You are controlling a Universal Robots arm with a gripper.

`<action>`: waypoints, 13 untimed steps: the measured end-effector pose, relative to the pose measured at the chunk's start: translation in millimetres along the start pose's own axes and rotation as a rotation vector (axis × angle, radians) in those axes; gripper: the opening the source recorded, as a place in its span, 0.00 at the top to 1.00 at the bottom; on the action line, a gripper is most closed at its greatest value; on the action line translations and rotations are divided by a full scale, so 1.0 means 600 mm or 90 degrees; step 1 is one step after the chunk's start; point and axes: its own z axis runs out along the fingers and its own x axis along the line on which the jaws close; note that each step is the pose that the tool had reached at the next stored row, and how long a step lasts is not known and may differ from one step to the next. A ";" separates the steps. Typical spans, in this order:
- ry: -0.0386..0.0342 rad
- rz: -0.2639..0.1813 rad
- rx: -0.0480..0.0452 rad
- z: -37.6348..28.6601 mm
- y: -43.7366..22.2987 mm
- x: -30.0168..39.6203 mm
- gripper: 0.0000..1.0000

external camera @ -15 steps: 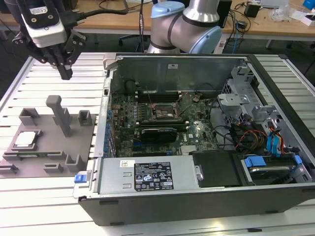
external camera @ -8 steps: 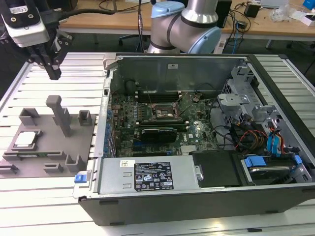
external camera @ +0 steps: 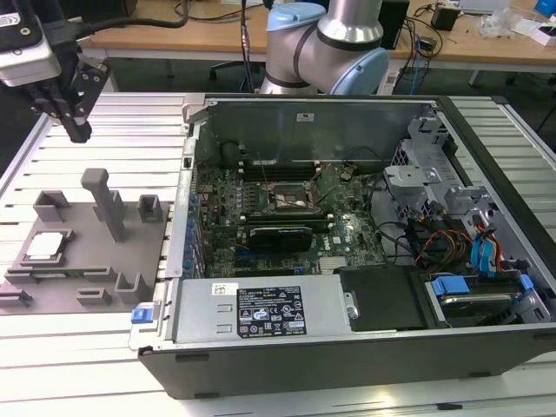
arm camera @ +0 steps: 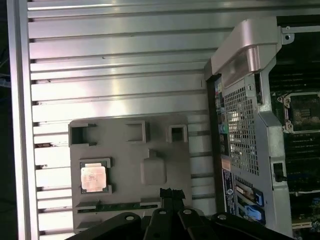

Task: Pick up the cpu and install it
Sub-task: 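Reach for the cpu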

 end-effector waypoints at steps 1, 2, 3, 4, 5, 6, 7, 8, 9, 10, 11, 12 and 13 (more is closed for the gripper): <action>-0.0003 0.000 0.0000 0.005 -0.001 0.007 0.89; -0.0002 0.000 0.0000 0.008 -0.001 0.010 0.89; -0.0002 -0.001 0.0000 0.010 -0.001 0.013 0.89; -0.0001 -0.001 0.0000 0.012 -0.002 0.016 0.89; 0.0000 -0.001 0.0001 0.015 -0.002 0.019 0.89; -0.0001 -0.001 0.0000 0.017 -0.002 0.021 0.89; -0.0002 -0.002 -0.0001 0.019 -0.003 0.023 0.89; -0.0001 -0.003 -0.0001 0.022 -0.003 0.026 0.89; 0.0000 -0.004 -0.0001 0.027 -0.003 0.029 0.89; 0.0000 -0.005 -0.0002 0.031 -0.004 0.031 0.89; 0.0001 -0.005 -0.0002 0.033 -0.004 0.033 0.89; 0.0001 -0.006 -0.0002 0.036 -0.004 0.035 0.89; 0.0001 -0.007 -0.0002 0.041 -0.005 0.038 0.89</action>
